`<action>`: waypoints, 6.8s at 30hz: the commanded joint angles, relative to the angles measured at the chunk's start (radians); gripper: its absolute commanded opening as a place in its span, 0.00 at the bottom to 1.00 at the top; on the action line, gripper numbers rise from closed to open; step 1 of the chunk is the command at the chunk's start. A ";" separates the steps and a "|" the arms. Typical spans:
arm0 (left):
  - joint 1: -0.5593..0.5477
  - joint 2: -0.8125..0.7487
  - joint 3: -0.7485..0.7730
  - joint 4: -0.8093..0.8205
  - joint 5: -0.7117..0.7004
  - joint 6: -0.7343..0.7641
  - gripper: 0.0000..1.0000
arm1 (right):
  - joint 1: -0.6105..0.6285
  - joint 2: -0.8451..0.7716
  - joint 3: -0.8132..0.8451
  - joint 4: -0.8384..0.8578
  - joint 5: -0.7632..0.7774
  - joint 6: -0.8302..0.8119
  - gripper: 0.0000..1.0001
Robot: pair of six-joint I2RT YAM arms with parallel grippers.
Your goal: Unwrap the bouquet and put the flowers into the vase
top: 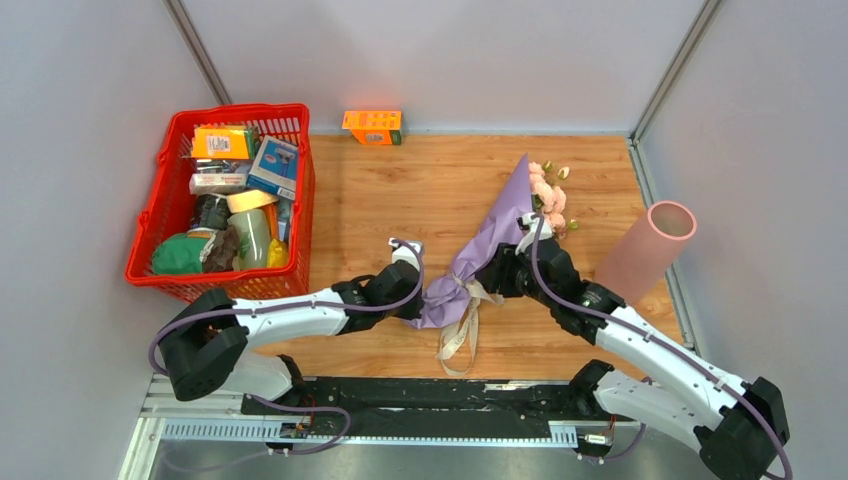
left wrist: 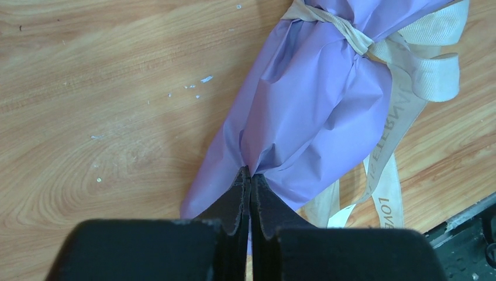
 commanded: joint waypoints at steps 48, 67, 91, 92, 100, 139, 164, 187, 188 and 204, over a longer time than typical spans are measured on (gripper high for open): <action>0.110 -0.129 0.266 -0.105 0.148 -0.279 0.00 | 0.168 -0.209 -0.462 0.538 -0.143 0.165 0.50; 0.118 -0.129 0.263 -0.025 0.200 -0.380 0.00 | 0.280 0.090 -0.567 1.081 0.252 0.208 0.57; 0.116 -0.166 0.246 -0.005 0.222 -0.437 0.00 | 0.279 0.464 -0.493 1.509 0.518 0.012 0.63; 0.116 -0.164 0.247 -0.005 0.222 -0.437 0.00 | 0.279 0.481 -0.488 1.529 0.517 0.000 0.63; 0.122 -0.144 0.254 -0.009 0.220 -0.430 0.00 | 0.279 0.616 -0.468 1.672 0.486 -0.037 0.41; 0.173 -0.043 0.208 -0.193 -0.083 -0.245 0.00 | 0.279 -0.528 -0.510 0.406 0.424 0.130 0.00; 0.173 -0.093 -0.006 -0.204 -0.114 -0.295 0.00 | 0.270 -0.266 0.156 0.398 0.708 -0.275 0.00; 0.171 -0.195 -0.121 0.017 0.104 -0.265 0.00 | 0.178 0.052 0.285 0.169 0.426 -0.148 0.00; 0.171 -0.195 -0.121 0.018 0.113 -0.263 0.00 | 0.178 0.061 0.271 0.123 0.412 -0.113 0.04; 0.144 -0.258 -0.142 0.043 0.127 -0.282 0.00 | 0.178 0.052 -0.046 0.253 0.027 -0.188 0.47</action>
